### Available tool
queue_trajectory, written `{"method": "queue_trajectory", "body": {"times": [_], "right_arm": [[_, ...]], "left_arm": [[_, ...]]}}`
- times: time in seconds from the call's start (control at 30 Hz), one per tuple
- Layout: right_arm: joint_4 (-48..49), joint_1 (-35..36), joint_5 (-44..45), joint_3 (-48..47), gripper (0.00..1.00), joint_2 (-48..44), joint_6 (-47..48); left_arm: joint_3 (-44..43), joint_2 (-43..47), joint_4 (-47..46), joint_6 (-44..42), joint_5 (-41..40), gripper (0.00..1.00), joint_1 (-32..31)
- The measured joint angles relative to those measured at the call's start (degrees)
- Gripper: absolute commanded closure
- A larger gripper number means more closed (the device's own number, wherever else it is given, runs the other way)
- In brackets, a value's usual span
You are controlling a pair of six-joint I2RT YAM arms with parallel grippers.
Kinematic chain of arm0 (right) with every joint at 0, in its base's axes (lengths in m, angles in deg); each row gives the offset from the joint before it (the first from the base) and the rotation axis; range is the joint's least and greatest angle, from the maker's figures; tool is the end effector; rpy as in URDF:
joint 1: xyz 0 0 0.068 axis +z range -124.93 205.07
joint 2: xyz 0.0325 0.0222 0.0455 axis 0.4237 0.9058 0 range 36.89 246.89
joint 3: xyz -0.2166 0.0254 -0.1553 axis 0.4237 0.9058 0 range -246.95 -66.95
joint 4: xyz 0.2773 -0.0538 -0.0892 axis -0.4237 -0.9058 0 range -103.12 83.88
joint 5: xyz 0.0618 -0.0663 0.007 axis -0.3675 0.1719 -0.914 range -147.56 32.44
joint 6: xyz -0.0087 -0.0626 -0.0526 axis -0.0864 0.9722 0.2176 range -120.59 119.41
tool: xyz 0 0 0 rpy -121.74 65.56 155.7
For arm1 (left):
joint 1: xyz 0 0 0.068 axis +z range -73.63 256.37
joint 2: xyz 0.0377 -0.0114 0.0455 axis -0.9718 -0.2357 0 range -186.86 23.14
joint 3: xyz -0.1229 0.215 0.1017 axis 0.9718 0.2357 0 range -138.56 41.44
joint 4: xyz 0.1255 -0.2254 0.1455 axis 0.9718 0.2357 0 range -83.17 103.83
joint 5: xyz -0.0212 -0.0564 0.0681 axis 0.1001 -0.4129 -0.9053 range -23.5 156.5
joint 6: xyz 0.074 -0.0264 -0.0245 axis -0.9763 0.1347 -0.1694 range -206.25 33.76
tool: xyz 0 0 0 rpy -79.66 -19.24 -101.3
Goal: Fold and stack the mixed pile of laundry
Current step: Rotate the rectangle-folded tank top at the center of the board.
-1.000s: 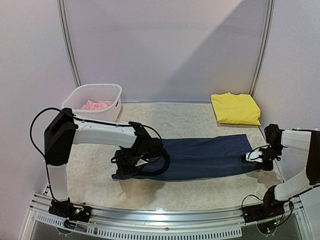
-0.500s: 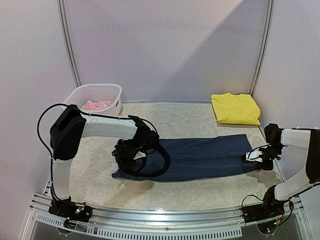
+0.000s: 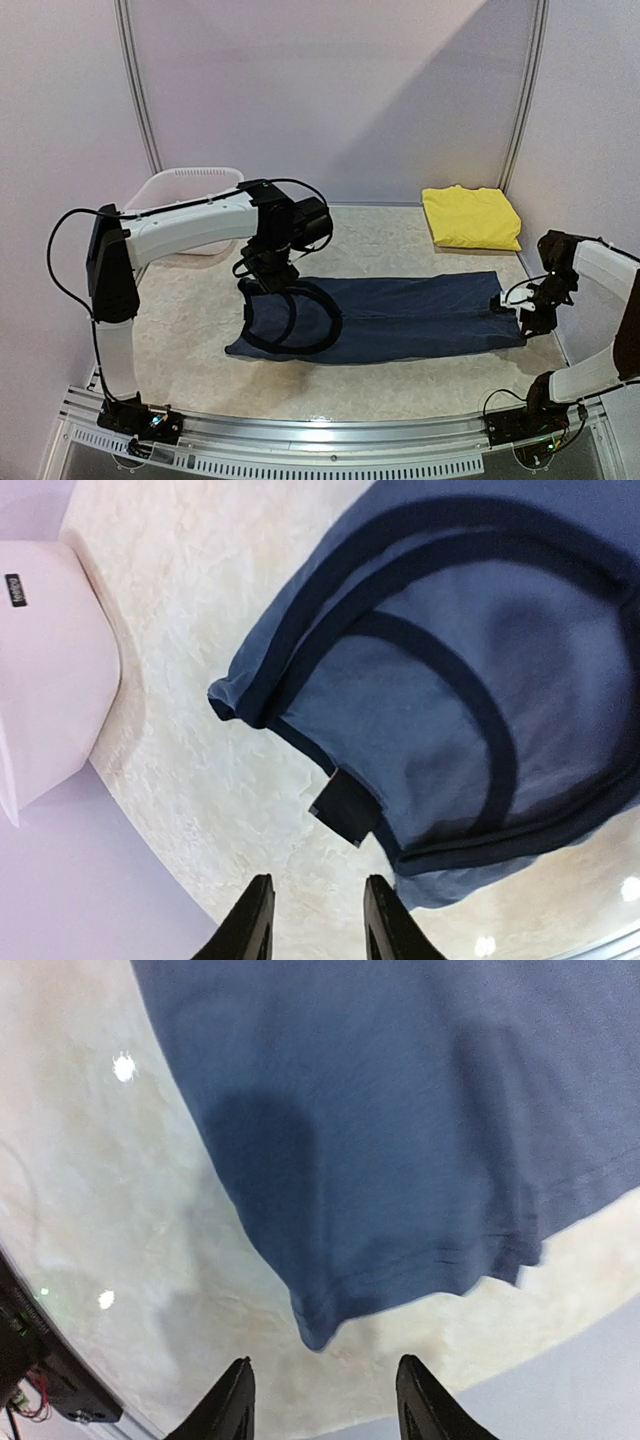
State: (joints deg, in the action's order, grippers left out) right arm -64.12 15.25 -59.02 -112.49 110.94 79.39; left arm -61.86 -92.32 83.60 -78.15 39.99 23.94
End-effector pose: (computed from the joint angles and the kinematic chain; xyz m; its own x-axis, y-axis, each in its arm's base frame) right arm 0.2310 -0.0381 0.1353 -0.3374 -0.9407 -0.0355 -0.9392 0.3390 -0.0555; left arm 0.2827 -0.3148 0.2083 -0.7028 0.7067 -0.0815 0.6112 0.6585 0.4391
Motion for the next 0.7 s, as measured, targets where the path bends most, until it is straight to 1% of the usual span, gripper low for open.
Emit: {"method": "queue_trajectory", "body": {"times": [0.07,0.17,0.3,0.4,0.5,0.7], "right_arm": [[-3.43,0.00,-2.14,-3.93,0.49,-0.70,-0.44],[-6.75,0.00,-4.87,-8.28,0.46,-0.70,-1.18],[-8.83,0.00,-9.07,-13.42,0.46,1.22,-3.08],[-9.29,0.00,-13.05,-19.21,0.46,6.88,-5.95],[-8.02,0.00,-16.59,-25.22,0.47,14.84,-9.75],[-5.07,0.17,-20.17,-32.65,0.48,26.36,-15.69]], "left_arm": [[0.02,1.49,-0.94,2.10,-0.13,0.67,-1.27],[0.42,2.43,-4.87,4.85,0.39,0.66,-3.10],[4.33,2.75,-15.37,9.14,3.52,0.67,-6.16],[7.52,2.36,-23.04,13.05,7.10,0.68,-8.48],[10.08,1.38,-30.27,16.61,10.93,0.71,-10.40],[14.01,-1.40,-43.82,22.51,17.46,0.76,-12.13]]}}
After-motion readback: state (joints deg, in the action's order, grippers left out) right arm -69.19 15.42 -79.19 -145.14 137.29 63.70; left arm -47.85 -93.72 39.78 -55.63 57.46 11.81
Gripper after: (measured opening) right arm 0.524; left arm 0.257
